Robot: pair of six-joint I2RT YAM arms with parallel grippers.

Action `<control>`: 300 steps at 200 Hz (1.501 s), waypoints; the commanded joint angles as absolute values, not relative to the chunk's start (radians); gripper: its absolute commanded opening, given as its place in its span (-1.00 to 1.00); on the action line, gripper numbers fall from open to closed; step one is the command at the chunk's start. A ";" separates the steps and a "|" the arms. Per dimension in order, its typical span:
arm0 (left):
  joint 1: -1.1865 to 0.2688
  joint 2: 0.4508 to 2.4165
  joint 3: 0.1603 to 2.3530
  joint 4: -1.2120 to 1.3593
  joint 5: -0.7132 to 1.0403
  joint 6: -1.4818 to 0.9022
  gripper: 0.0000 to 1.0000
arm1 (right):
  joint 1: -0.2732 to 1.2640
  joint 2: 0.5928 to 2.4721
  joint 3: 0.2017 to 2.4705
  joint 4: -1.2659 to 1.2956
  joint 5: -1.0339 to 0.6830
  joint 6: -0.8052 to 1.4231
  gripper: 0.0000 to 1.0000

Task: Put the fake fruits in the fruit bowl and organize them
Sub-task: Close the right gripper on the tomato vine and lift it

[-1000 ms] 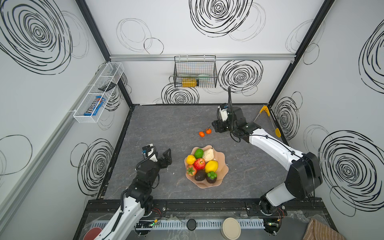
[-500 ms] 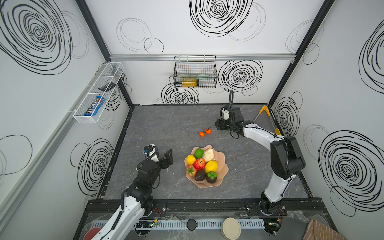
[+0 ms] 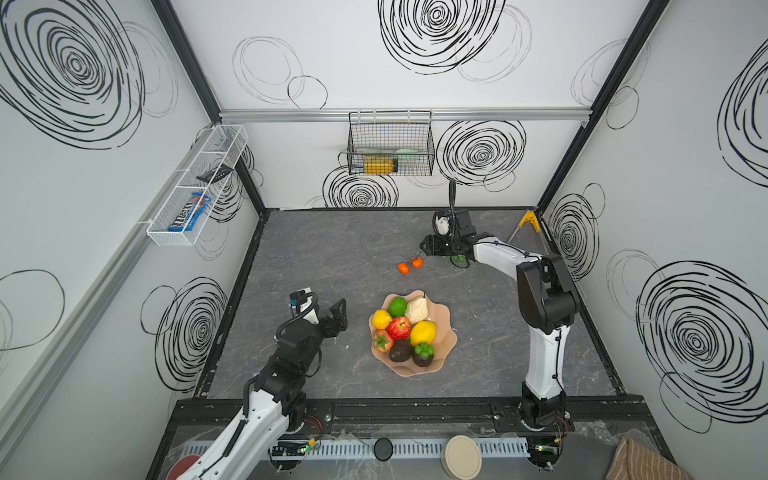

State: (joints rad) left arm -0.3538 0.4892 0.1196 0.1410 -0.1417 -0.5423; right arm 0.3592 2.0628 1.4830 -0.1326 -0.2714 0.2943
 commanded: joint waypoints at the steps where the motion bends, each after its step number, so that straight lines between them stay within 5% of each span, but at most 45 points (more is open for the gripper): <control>1: -0.362 0.489 0.112 0.203 -0.161 -0.525 0.93 | 0.365 2.100 1.524 -0.116 -0.337 0.321 0.27; 173: -0.363 0.488 0.112 0.205 -0.160 -0.525 0.93 | 0.379 2.213 1.598 -0.094 -0.434 0.383 -0.31; 246: -0.364 0.489 0.110 0.206 -0.158 -0.523 0.93 | 0.381 2.188 1.576 -0.073 -0.445 0.394 -0.75; 300: -0.364 0.494 0.109 0.212 -0.160 -0.522 0.93 | 0.381 2.112 1.542 -0.062 -0.472 0.402 -0.85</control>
